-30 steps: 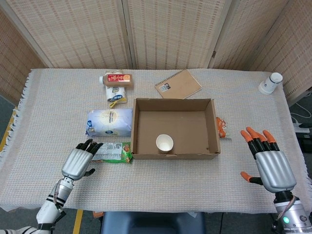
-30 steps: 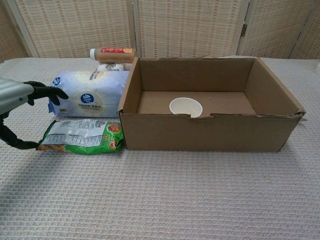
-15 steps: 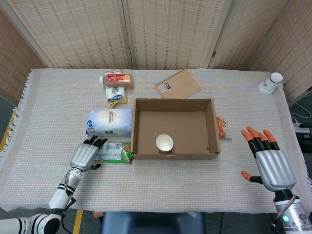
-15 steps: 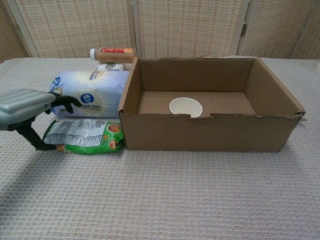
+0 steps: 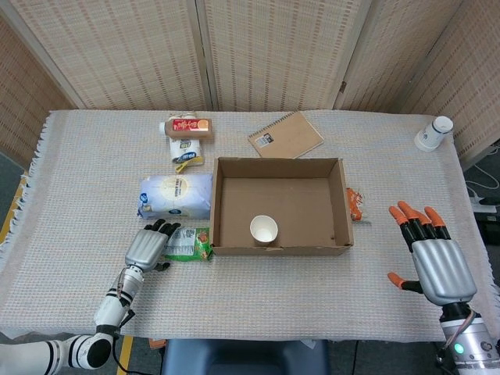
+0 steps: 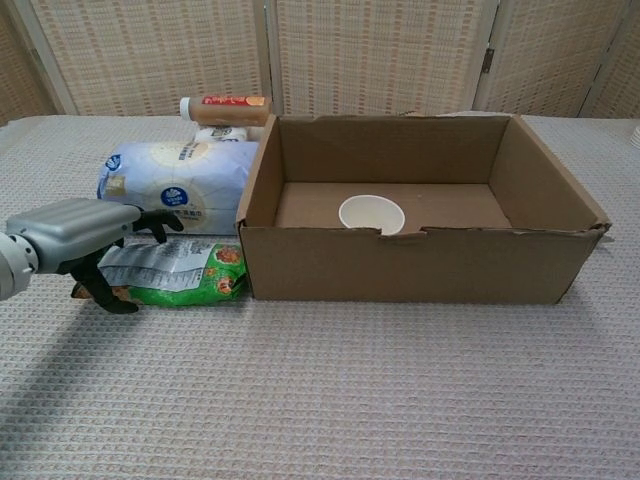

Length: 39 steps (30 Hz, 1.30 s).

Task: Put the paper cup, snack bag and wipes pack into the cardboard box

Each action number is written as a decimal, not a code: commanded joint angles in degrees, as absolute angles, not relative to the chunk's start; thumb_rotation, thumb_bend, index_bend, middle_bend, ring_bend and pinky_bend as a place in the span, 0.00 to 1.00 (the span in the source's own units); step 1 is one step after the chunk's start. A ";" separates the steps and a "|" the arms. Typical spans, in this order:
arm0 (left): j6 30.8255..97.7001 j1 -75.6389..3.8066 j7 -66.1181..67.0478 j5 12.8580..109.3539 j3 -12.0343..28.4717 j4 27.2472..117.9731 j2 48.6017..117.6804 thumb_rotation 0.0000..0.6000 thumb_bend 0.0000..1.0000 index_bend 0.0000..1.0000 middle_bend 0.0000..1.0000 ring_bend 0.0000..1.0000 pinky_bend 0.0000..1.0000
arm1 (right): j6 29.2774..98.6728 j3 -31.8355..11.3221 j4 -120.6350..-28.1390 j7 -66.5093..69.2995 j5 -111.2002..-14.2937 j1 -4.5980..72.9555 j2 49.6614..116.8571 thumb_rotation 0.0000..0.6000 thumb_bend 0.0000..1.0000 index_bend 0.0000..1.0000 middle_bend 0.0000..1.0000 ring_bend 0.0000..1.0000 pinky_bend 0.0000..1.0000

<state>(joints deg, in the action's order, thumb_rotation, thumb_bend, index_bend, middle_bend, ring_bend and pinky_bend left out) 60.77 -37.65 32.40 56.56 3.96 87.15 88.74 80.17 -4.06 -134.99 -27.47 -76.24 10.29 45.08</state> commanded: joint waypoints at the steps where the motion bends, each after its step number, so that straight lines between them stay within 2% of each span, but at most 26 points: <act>1: 60.33 -37.91 32.42 55.96 4.49 85.54 89.77 1.00 0.21 0.21 0.26 0.16 0.33 | 80.10 -4.16 -134.99 -27.48 -75.95 10.42 45.03 1.00 0.08 0.04 0.00 0.00 0.00; 4: 60.37 -38.01 32.52 55.90 4.77 83.88 90.61 1.00 0.25 0.33 0.38 0.27 0.43 | 80.06 -4.20 -134.99 -27.51 -75.68 10.50 45.03 1.00 0.08 0.04 0.00 0.00 0.00; 9: 62.05 -37.68 32.38 58.22 4.59 81.57 92.13 1.00 0.32 0.59 0.66 0.53 0.69 | 80.07 -4.26 -134.99 -27.62 -75.47 10.61 45.06 1.00 0.08 0.04 0.00 0.00 0.00; 15: 64.19 -36.68 31.69 61.08 4.30 81.50 92.00 1.00 0.39 0.77 0.89 0.73 0.86 | 80.23 -4.32 -134.99 -27.24 -75.44 10.59 44.79 1.00 0.08 0.04 0.00 0.00 0.00; 21: 66.83 -35.86 34.40 62.27 4.80 88.13 87.24 1.00 0.43 0.81 0.95 0.79 0.92 | 80.22 -4.29 -134.99 -26.82 -75.61 10.57 44.55 1.00 0.08 0.04 0.00 0.00 0.00; 30: 73.45 -34.08 42.32 62.62 6.29 105.87 74.78 1.00 0.46 0.82 0.98 0.81 0.94 | 79.86 -3.98 -134.99 -26.70 -76.11 10.61 44.61 1.00 0.08 0.04 0.00 0.00 0.00; 35: 75.52 -35.38 45.26 63.90 9.40 113.43 70.52 1.00 0.46 0.82 0.98 0.81 0.94 | 79.67 -3.59 -134.99 -27.04 -76.93 10.54 44.93 1.00 0.08 0.04 0.00 0.00 0.00; 39: 74.98 -38.88 48.68 62.68 13.22 116.69 70.65 1.00 0.46 0.82 0.98 0.81 0.94 | 79.74 -3.38 -134.99 -27.33 -77.53 10.43 45.27 1.00 0.08 0.04 0.00 0.00 0.00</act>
